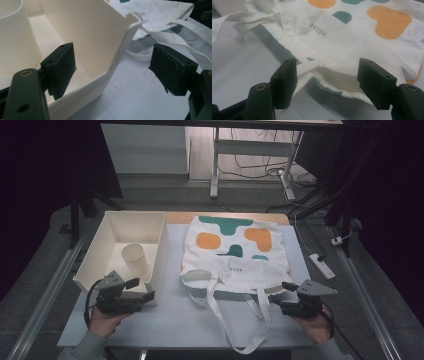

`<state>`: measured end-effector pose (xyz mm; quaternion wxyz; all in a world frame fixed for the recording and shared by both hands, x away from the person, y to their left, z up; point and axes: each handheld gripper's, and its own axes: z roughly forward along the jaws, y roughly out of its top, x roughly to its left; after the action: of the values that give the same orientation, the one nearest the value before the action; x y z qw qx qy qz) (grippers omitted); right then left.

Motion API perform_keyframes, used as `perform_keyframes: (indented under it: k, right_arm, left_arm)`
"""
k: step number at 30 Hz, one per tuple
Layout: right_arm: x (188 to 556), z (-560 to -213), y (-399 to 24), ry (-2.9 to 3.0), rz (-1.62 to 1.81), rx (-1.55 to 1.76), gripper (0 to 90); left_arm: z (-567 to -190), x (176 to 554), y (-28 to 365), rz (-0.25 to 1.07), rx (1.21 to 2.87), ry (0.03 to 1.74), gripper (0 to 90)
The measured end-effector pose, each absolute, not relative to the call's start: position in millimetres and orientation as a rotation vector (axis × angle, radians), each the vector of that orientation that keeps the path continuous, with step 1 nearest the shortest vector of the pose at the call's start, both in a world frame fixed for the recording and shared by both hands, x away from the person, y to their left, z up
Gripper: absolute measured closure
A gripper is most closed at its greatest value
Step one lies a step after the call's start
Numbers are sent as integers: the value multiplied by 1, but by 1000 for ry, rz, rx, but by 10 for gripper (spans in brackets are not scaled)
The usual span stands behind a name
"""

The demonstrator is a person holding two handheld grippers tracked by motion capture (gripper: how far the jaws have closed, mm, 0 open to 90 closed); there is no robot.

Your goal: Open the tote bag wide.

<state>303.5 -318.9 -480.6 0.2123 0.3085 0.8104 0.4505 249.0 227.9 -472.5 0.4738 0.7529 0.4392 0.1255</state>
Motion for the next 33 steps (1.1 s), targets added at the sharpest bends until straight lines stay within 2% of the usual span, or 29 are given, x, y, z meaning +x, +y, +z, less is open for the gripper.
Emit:
perform_keyframes:
  k: [33]
  right_arm:
    - [311, -491, -318, 2229, 1254, 859, 332]
  left_arm:
    - [-479, 242, 227, 335, 1853, 1078, 205]
